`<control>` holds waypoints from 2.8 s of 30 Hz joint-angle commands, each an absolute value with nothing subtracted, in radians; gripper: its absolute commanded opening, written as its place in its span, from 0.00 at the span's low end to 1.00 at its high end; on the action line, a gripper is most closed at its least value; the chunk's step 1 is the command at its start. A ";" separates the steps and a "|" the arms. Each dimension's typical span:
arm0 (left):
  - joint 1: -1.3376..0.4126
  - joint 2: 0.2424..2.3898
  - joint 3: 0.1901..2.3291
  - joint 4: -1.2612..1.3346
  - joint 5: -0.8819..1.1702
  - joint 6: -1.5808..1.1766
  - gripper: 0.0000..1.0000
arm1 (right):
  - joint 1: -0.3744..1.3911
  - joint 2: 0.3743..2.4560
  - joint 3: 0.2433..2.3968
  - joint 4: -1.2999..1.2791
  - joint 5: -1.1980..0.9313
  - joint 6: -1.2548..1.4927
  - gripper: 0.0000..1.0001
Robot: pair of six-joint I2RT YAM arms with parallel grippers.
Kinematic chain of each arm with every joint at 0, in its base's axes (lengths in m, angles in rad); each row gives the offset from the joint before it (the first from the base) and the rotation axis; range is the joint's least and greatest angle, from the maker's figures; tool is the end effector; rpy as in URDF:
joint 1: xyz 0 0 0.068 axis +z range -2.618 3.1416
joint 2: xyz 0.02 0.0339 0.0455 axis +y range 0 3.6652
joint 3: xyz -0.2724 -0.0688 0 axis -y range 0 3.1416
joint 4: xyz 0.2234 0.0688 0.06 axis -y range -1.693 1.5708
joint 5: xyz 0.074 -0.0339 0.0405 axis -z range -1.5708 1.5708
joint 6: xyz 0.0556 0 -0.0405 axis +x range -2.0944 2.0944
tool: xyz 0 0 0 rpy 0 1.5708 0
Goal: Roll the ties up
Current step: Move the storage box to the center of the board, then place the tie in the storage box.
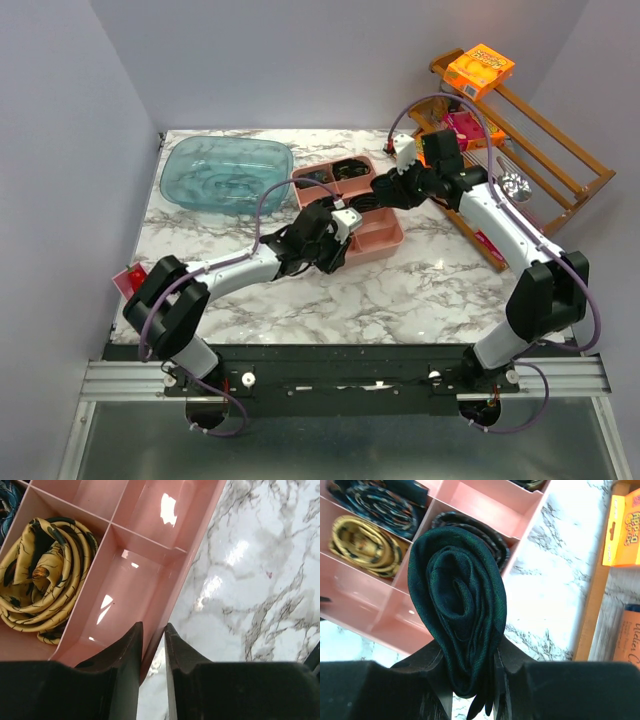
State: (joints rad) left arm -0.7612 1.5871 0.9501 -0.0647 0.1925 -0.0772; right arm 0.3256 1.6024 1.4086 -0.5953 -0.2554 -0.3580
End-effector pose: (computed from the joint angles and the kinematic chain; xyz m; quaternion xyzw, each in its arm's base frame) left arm 0.2373 -0.2408 0.2182 0.3409 0.8370 -0.2502 0.3473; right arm 0.3266 0.1251 0.3109 -0.3531 0.8477 0.1116 0.3797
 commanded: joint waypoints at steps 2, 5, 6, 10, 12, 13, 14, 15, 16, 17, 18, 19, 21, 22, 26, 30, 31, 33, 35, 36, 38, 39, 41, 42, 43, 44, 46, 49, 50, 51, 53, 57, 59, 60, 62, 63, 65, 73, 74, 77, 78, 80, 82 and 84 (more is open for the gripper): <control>-0.758 1.450 0.850 -0.042 0.121 -0.116 0.73 | 0.347 1.568 1.361 -0.518 -0.322 -0.442 0.01; -0.759 1.379 0.809 -0.005 0.094 -0.152 0.80 | 0.370 1.578 1.355 -0.522 -0.310 -0.451 0.01; -0.756 1.361 0.801 0.033 0.078 -0.184 0.80 | 0.385 1.582 1.355 -0.523 -0.302 -0.454 0.01; -0.726 1.286 0.798 0.026 -0.040 -0.277 0.81 | 0.429 1.588 1.327 -0.528 -0.276 -0.477 0.01; -0.684 1.284 0.814 0.002 -0.037 -0.331 0.81 | 0.458 1.597 1.316 -0.528 -0.223 -0.514 0.01; -0.661 1.293 0.834 -0.027 -0.020 -0.374 0.81 | 0.465 1.603 1.310 -0.528 -0.204 -0.525 0.01; -0.611 1.299 0.842 -0.038 -0.002 -0.394 0.81 | 0.471 1.609 1.310 -0.528 -0.161 -0.532 0.01; -0.586 1.307 0.848 -0.050 0.041 -0.411 0.81 | 0.477 1.615 1.313 -0.531 -0.150 -0.540 0.01; -0.559 1.318 0.856 -0.049 0.063 -0.441 0.81 | 0.479 1.627 1.318 -0.537 -0.140 -0.557 0.01; -0.519 1.324 0.861 -0.052 0.092 -0.454 0.81 | 0.479 1.634 1.324 -0.540 -0.114 -0.561 0.01; -0.497 1.330 0.871 -0.069 0.101 -0.463 0.81 | 0.479 1.640 1.333 -0.541 -0.104 -0.564 0.01; -0.483 1.350 0.882 -0.074 0.107 -0.468 0.81 | 0.480 1.649 1.338 -0.545 -0.100 -0.580 0.01; -0.441 1.382 0.905 -0.092 0.161 -0.479 0.80 | 0.486 1.661 1.350 -0.551 -0.083 -0.592 0.01; -0.430 1.416 0.920 -0.092 0.185 -0.480 0.80 | 0.489 1.667 1.356 -0.552 -0.077 -0.603 0.01; -0.396 1.506 0.945 -0.048 0.291 -0.497 0.76 | 0.511 1.726 1.373 -0.580 -0.026 -0.650 0.01; -0.396 1.575 0.976 -0.011 0.334 -0.489 0.74 | 0.538 1.779 1.382 -0.624 0.034 -0.683 0.01; -0.396 1.600 0.992 -0.012 0.334 -0.480 0.73 | 0.543 1.787 1.384 -0.636 0.041 -0.692 0.01; -0.396 1.620 1.012 -0.017 0.342 -0.469 0.73 | 0.558 1.804 1.384 -0.669 0.061 -0.699 0.01; -0.396 1.634 1.029 -0.008 0.351 -0.462 0.73 | 0.569 1.807 1.373 -0.692 0.077 -0.701 0.01; -0.396 1.637 1.035 -0.005 0.350 -0.460 0.73 | 0.578 1.806 1.367 -0.699 0.075 -0.701 0.01; -0.396 1.657 1.063 -0.005 0.348 -0.459 0.73 | 0.589 1.795 1.358 -0.710 0.077 -0.701 0.01; -0.396 1.664 1.075 -0.006 0.351 -0.456 0.73 | 0.597 1.789 1.350 -0.713 0.074 -0.701 0.01; -0.396 1.703 1.115 -0.005 0.357 -0.459 0.73 | 0.603 1.773 1.347 -0.732 0.046 -0.704 0.01; -0.396 1.718 1.129 -0.005 0.373 -0.459 0.73 | 0.610 1.770 1.342 -0.733 0.043 -0.704 0.01; -0.396 1.745 1.156 -0.005 0.379 -0.460 0.73 | 0.614 1.766 1.342 -0.738 0.040 -0.710 0.01; -0.396 1.759 1.169 -0.005 0.383 -0.462 0.73 | 0.618 1.761 1.342 -0.750 0.032 -0.713 0.01; -0.396 1.795 1.207 0.017 0.403 -0.468 0.73 | 0.626 1.758 1.339 -0.753 0.031 -0.721 0.01; -0.396 1.828 1.262 0.002 0.405 -0.462 0.73 | 0.627 1.766 1.336 -0.749 0.041 -0.726 0.01; -0.394 1.829 1.269 0.002 0.402 -0.459 0.73 | 0.627 1.770 1.347 -0.752 0.060 -0.726 0.01; -0.394 1.827 1.272 -0.020 0.397 -0.456 0.73 | 0.627 1.787 1.354 -0.755 0.069 -0.727 0.01; -0.391 1.810 1.275 -0.038 0.382 -0.445 0.73 | 0.627 1.808 1.393 -0.775 0.093 -0.727 0.01; -0.391 1.770 1.266 -0.072 0.348 -0.430 0.74 | 0.629 1.871 1.480 -0.824 0.129 -0.721 0.01; -0.391 1.744 1.252 -0.083 0.339 -0.425 0.74 | 0.629 1.907 1.500 -0.844 0.147 -0.724 0.01; -0.391 1.737 1.246 -0.083 0.339 -0.425 0.74 | 0.632 1.920 1.521 -0.853 0.156 -0.726 0.01; -0.391 1.717 1.226 -0.083 0.336 -0.425 0.74 | 0.635 1.954 1.542 -0.883 0.167 -0.730 0.01; -0.391 1.710 1.218 -0.081 0.334 -0.425 0.74 | 0.638 1.962 1.548 -0.887 0.170 -0.732 0.01; -0.390 1.698 1.203 -0.078 0.333 -0.425 0.74 | 0.643 1.986 1.566 -0.905 0.170 -0.733 0.01; -0.385 1.684 1.166 -0.063 0.325 -0.426 0.75 | 0.647 1.953 1.568 -0.894 0.123 -0.707 0.05; -0.382 1.684 1.164 -0.061 0.327 -0.425 0.75 | 0.647 1.941 1.562 -0.885 0.108 -0.709 0.06; -0.380 1.687 1.163 -0.049 0.342 -0.425 0.75 | 0.647 1.899 1.559 -0.853 0.065 -0.703 0.09; -0.379 1.686 1.164 -0.045 0.347 -0.425 0.75 | 0.646 1.891 1.552 -0.845 0.043 -0.701 0.11; -0.380 1.689 1.167 -0.032 0.359 -0.425 0.75 | 0.647 1.872 1.545 -0.824 0.032 -0.699 0.21; -0.380 1.692 1.172 -0.035 0.360 -0.428 0.75 | 0.649 1.864 1.531 -0.818 0.025 -0.701 1.00; -0.379 1.694 1.173 -0.032 0.362 -0.428 0.75 | 0.649 1.865 1.528 -0.816 0.035 -0.701 1.00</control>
State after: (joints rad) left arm -0.3855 1.7088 1.1709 -0.0601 0.3420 -0.4347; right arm 0.6380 1.8965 1.5467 -0.8551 0.0914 -0.7067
